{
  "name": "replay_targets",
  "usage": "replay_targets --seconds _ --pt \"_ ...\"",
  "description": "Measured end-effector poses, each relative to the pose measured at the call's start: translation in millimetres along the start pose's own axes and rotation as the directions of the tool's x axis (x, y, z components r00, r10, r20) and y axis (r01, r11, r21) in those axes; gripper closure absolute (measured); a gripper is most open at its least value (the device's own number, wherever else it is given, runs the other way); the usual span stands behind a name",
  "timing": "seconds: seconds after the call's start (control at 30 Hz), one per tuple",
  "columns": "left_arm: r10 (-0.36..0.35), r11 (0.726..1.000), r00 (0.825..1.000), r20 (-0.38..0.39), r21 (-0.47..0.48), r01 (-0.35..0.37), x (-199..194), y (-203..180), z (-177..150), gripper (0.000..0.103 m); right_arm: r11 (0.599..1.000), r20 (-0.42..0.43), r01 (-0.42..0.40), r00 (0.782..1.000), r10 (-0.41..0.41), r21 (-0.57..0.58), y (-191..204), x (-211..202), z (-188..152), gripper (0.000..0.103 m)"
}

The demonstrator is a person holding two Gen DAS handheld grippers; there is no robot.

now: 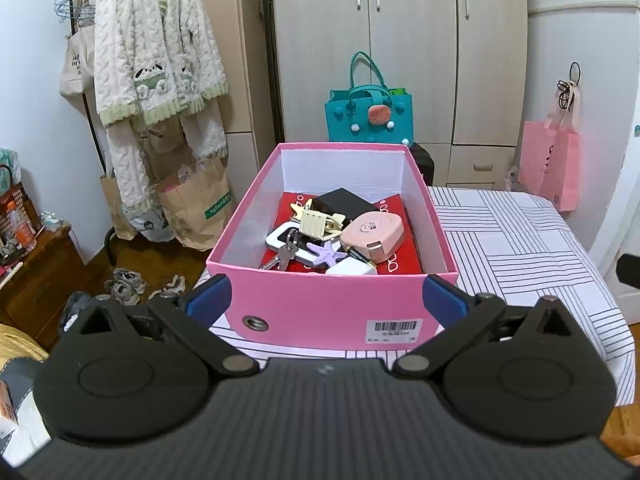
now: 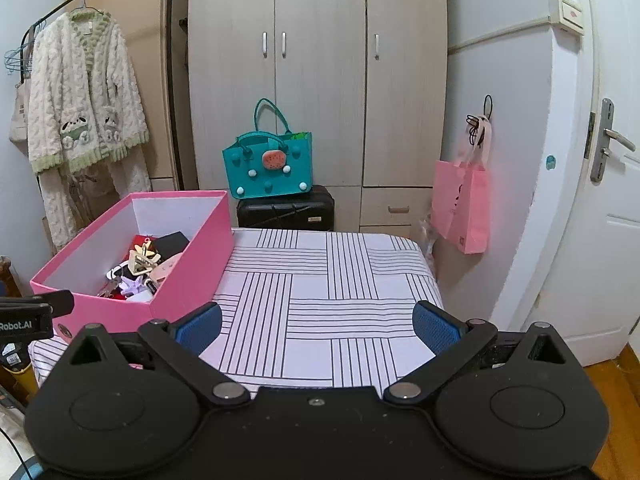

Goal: Organize rigid objects

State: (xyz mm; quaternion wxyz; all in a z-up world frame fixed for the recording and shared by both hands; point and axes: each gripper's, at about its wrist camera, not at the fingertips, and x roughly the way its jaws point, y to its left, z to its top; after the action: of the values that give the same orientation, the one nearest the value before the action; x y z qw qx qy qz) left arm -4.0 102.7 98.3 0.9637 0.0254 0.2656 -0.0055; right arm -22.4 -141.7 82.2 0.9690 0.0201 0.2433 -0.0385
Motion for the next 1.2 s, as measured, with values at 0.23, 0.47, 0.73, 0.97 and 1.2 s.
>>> replay_targets --seconds 0.23,0.47,0.73,0.97,1.2 --pt "-0.018 0.999 1.0 -0.012 0.033 0.019 -6 -7 -6 0.0 1.0 -0.003 0.002 1.0 -0.002 0.003 -1 -1 -6 0.0" --pt "-0.014 0.999 1.0 0.005 0.038 0.014 -15 -11 -10 0.0 1.0 0.006 0.012 1.0 -0.012 0.005 -5 -6 -12 0.0" --pt "0.014 1.0 1.0 0.0 -0.019 -0.014 -13 -5 -15 0.0 1.0 0.021 0.015 1.0 -0.015 0.012 -7 -11 -13 0.0" --pt "0.01 1.0 1.0 -0.017 -0.005 -0.01 -6 -7 -18 0.0 1.0 0.007 0.029 1.0 -0.029 0.002 -6 -7 -16 0.0" --pt "0.011 1.0 1.0 -0.002 -0.008 -0.011 -4 -5 -19 0.0 0.999 0.007 0.032 0.999 -0.032 -0.006 -4 -2 -15 0.0"
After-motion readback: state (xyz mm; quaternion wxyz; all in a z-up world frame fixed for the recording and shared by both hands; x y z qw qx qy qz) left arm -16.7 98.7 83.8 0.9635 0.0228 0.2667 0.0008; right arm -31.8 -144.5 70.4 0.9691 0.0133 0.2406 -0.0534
